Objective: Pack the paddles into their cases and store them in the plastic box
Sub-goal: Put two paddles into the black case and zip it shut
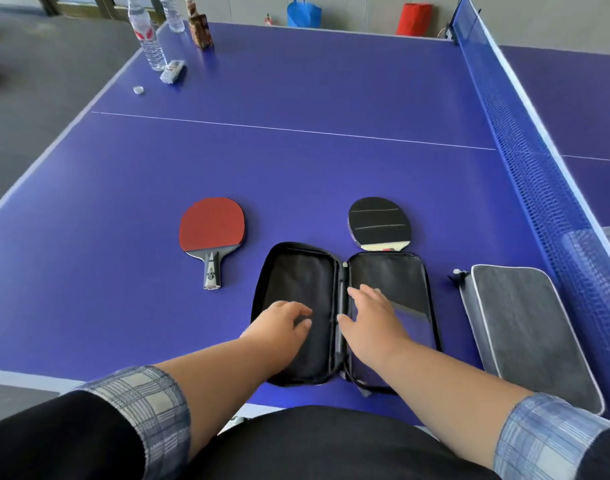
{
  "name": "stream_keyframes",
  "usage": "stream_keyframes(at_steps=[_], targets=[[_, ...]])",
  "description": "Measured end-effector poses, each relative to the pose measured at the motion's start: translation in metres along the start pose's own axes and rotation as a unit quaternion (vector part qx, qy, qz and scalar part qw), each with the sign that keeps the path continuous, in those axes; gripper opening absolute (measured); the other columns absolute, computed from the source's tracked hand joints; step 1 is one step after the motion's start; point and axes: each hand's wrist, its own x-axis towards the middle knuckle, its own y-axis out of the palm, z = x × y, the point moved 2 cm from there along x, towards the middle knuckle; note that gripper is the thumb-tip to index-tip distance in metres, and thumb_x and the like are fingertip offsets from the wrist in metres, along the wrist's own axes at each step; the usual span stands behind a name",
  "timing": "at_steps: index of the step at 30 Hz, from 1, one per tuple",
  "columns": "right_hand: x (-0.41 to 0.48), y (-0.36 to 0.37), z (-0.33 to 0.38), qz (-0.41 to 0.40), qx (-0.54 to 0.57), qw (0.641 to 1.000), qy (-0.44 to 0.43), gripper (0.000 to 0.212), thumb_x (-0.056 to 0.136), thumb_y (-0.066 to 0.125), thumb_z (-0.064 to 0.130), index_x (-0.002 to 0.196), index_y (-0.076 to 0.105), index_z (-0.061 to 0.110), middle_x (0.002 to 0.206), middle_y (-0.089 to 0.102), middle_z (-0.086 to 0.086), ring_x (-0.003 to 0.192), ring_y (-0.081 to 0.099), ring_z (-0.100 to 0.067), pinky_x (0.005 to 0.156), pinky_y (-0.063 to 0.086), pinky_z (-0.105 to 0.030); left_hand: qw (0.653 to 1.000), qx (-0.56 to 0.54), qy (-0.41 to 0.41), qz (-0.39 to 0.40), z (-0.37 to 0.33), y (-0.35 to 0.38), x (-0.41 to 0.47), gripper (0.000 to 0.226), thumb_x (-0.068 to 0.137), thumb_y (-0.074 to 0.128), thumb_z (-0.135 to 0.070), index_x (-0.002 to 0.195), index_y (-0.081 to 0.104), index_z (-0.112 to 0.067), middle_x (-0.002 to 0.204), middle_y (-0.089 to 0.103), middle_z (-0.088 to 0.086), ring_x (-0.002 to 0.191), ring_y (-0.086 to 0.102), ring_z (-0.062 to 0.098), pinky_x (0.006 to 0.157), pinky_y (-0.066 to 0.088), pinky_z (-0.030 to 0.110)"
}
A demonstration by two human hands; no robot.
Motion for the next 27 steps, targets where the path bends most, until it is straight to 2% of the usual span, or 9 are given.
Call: stream_keyframes(at_steps=[6,8,10,13,15,17,20,24,27], targets=[[0.025,0.039,0.099,0.036,0.076,0.996,-0.029,0.056,0.100,0.052,0.035,0.153,0.038,0.026,0.159,0.036,0.004,0.143,0.039,-0.015,0.116,0.034,-0.035,0.986,-0.092,-0.123,-0.062,0.091,-0.072,0.014,0.039,0.094,0.047,-0.044,0.131,0.050,-0.033,0.124,0.051,-0.010,0.084,0.060,0.010,0.059,0.049,0.029],[0.035,0.057,0.129,0.060,0.100,0.993,-0.027,0.055,0.100,0.053,0.035,0.152,0.039,0.028,0.157,0.039,0.005,0.141,0.042,-0.015,0.114,0.036,-0.034,0.976,-0.114,-0.163,-0.085,0.118,-0.093,0.023,0.044,0.093,0.050,-0.042,0.135,0.045,-0.028,0.126,0.050,-0.008,0.080,0.060,0.009,0.055,0.048,0.028],[0.048,0.074,0.155,0.093,0.147,0.985,-0.015,0.054,0.101,0.052,0.030,0.153,0.038,0.026,0.158,0.040,0.005,0.142,0.041,-0.014,0.112,0.036,-0.030,0.961,-0.157,-0.207,-0.097,0.138,-0.110,0.036,0.052,0.091,0.054,-0.042,0.137,0.042,-0.023,0.125,0.053,-0.005,0.081,0.064,0.016,0.061,0.054,0.032],[0.070,0.090,0.189,0.125,0.242,0.961,0.047,0.054,0.103,0.048,0.020,0.155,0.034,0.023,0.159,0.039,0.004,0.132,0.048,-0.013,0.094,0.043,-0.021,0.935,-0.218,-0.270,-0.074,0.154,-0.128,0.062,0.059,0.090,0.058,-0.042,0.142,0.039,-0.021,0.126,0.059,0.003,0.085,0.065,0.025,0.069,0.054,0.034],[0.083,0.097,0.204,0.150,0.287,0.941,0.095,0.050,0.103,0.044,0.014,0.152,0.037,0.017,0.158,0.040,0.000,0.125,0.052,-0.026,0.102,0.049,-0.037,0.924,-0.248,-0.286,-0.053,0.156,-0.133,0.077,0.048,0.090,0.058,-0.041,0.132,0.048,-0.022,0.112,0.065,0.006,0.079,0.063,0.027,0.063,0.048,0.029],[0.092,0.104,0.214,0.156,0.317,0.928,0.120,0.035,0.101,0.043,0.008,0.135,0.045,0.014,0.152,0.042,-0.015,0.130,0.047,-0.039,0.112,0.039,-0.055,0.915,-0.272,-0.293,-0.046,0.157,-0.134,0.089,0.021,0.089,0.057,-0.038,0.100,0.059,-0.021,0.090,0.066,0.005,0.068,0.058,0.028,0.060,0.044,0.028],[0.096,0.112,0.228,0.147,0.326,0.921,0.152,0.021,0.097,0.047,0.009,0.102,0.052,0.028,0.133,0.057,-0.019,0.109,0.053,-0.031,0.111,0.041,-0.057,0.912,-0.289,-0.291,0.007,0.155,-0.129,0.099,0.027,0.091,0.054,-0.039,0.088,0.058,-0.012,0.077,0.059,0.007,0.065,0.052,0.027,0.065,0.043,0.032],[0.094,0.123,0.243,0.136,0.373,0.899,0.186,0.031,0.097,0.039,0.017,0.112,0.065,0.024,0.117,0.072,-0.010,0.120,0.063,-0.032,0.108,0.046,-0.055,0.907,-0.319,-0.272,0.041,0.149,-0.125,0.101,0.039,0.096,0.051,-0.047,0.106,0.057,-0.010,0.080,0.062,0.008,0.073,0.060,0.028,0.075,0.051,0.038],[0.093,0.116,0.244,0.125,0.383,0.898,0.178,0.030,0.095,0.042,0.021,0.099,0.072,0.024,0.088,0.075,0.000,0.084,0.067,-0.014,0.098,0.055,-0.043,0.889,-0.369,-0.269,0.028,0.148,-0.126,0.095,0.031,0.096,0.048,-0.049,0.104,0.053,-0.019,0.092,0.069,0.005,0.083,0.072,0.026,0.083,0.057,0.045]])
